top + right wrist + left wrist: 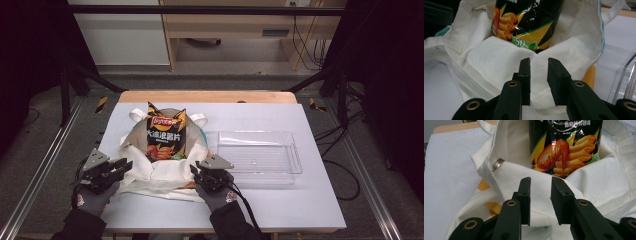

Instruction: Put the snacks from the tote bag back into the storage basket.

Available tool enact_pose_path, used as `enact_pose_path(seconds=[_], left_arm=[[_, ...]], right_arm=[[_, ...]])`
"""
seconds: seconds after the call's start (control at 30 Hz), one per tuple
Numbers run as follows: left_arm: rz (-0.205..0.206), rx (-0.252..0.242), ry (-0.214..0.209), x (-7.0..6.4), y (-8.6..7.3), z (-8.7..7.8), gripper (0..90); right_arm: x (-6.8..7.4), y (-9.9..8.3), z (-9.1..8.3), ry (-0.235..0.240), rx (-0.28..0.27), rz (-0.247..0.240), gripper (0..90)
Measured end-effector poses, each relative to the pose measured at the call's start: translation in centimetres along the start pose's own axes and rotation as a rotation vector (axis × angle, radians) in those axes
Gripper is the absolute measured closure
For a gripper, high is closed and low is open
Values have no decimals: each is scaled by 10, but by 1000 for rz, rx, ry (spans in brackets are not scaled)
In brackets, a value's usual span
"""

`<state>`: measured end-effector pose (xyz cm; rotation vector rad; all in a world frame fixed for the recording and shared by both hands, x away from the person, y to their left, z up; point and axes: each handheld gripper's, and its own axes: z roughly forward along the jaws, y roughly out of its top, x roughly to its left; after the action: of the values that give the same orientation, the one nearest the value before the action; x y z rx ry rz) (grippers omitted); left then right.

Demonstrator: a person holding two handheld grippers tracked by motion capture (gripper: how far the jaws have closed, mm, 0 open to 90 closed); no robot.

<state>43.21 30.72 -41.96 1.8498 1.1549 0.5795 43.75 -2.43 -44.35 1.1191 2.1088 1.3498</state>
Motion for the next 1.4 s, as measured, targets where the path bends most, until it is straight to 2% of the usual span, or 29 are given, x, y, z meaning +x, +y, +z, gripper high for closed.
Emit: enact_pose_path(seconds=[0.13,0.17,0.27,0.4,0.6,0.97,1.2,1.4], left_arm=[[-10,-23,-3,0,4,-2,662],[-11,-31,-3,0,5,-3,641],[-3,-42,2,-1,9,-4,601],[-1,-71,12,-3,18,-8,544],[-1,-87,19,-1,26,-11,467],[-16,-139,20,3,53,-7,429],[-6,-169,25,-1,74,-1,423],[-8,-185,25,-2,84,5,423]], right_arm=[[-1,8,-4,-1,-27,-1,660],[-2,13,-7,-2,-43,4,622],[-5,19,-10,-9,-60,5,583],[-8,27,-13,-12,-79,14,545],[-14,41,-18,-18,-105,22,500],[-22,61,-23,-51,-137,30,452],[-27,72,-18,-60,-136,40,438],[-30,78,-12,-64,-140,54,432]])
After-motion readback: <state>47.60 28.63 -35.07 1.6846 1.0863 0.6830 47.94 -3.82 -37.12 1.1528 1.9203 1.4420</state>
